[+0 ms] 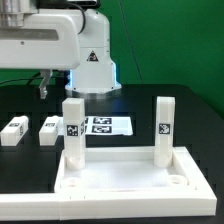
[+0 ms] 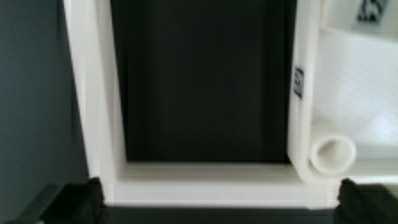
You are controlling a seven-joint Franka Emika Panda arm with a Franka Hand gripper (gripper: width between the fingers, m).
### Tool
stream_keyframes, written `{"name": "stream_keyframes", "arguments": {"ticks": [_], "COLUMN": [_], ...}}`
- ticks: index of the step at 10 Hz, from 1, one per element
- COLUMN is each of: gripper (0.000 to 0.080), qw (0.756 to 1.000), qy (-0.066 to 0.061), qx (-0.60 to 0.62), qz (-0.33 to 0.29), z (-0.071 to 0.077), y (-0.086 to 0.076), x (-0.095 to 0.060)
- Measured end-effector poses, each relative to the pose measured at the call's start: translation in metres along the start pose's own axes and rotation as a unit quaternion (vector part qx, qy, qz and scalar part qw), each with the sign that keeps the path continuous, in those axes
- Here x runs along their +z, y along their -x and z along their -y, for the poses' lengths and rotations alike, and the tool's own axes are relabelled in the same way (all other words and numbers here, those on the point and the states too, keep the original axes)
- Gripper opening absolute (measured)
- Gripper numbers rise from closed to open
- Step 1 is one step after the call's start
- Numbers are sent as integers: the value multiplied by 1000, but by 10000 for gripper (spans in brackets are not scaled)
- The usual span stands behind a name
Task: Assemble desk
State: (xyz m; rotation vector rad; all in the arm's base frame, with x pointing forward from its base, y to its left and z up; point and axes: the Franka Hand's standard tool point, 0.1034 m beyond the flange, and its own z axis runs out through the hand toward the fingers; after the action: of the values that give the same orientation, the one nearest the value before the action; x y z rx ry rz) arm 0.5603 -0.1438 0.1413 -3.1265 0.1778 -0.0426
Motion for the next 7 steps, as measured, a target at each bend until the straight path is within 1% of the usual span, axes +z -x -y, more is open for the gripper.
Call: {"name": "stream_keyframes", "arguments": {"ticks": [1, 2, 3, 4, 6, 7], "gripper": [649, 649, 649, 649, 649, 649], "qw": [999, 998, 994, 991, 991, 990], "qy": [-14, -21, -41, -49, -48, -56], "qx": [36, 60, 101, 127, 122, 123], "qz": [0, 6, 13, 16, 16, 28], "z": [-8, -16, -22, -28, -24, -24], "y": [16, 30, 37, 35, 35, 38], "x": [12, 24, 28, 25, 26, 27]}}
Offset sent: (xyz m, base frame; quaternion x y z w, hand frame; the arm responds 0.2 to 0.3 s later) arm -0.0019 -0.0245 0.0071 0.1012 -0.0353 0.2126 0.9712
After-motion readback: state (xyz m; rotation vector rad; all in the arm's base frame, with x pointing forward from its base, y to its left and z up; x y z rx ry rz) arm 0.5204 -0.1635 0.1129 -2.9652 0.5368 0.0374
